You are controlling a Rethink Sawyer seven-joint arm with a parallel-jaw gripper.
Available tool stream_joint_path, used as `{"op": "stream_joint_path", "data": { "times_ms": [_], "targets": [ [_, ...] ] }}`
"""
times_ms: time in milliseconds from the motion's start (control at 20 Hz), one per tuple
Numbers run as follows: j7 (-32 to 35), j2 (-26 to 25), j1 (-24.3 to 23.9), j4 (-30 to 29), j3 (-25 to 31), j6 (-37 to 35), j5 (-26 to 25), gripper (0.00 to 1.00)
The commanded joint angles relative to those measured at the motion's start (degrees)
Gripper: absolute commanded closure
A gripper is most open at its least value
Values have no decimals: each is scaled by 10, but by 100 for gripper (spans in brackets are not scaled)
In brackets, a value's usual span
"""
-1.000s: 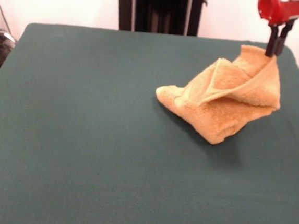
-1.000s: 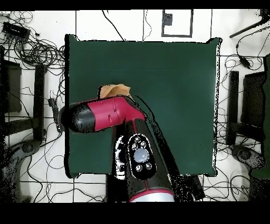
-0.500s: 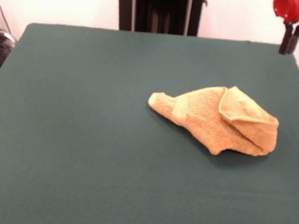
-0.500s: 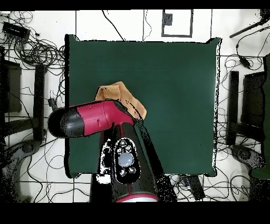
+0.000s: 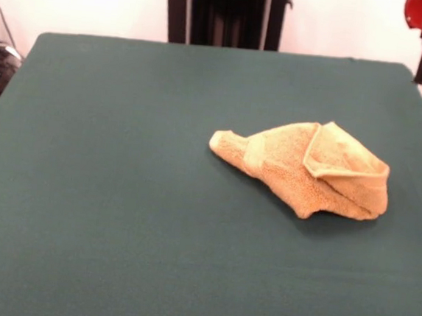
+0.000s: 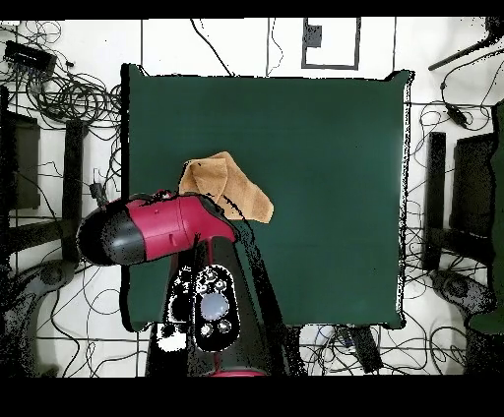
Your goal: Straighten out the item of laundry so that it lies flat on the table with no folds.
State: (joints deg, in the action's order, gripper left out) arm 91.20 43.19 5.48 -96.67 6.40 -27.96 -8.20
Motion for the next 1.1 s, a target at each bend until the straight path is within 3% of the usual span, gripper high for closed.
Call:
{"op": "stream_joint_path", "data": {
  "times_ms": [50,550,1100],
  "targets": [
    [173,-49,25,-51,-16,25,37,100],
    [127,-29,4,-26,-17,-21,39,100],
    [82,-64,-33,18,-4,-13,22,100]
  ]
}}
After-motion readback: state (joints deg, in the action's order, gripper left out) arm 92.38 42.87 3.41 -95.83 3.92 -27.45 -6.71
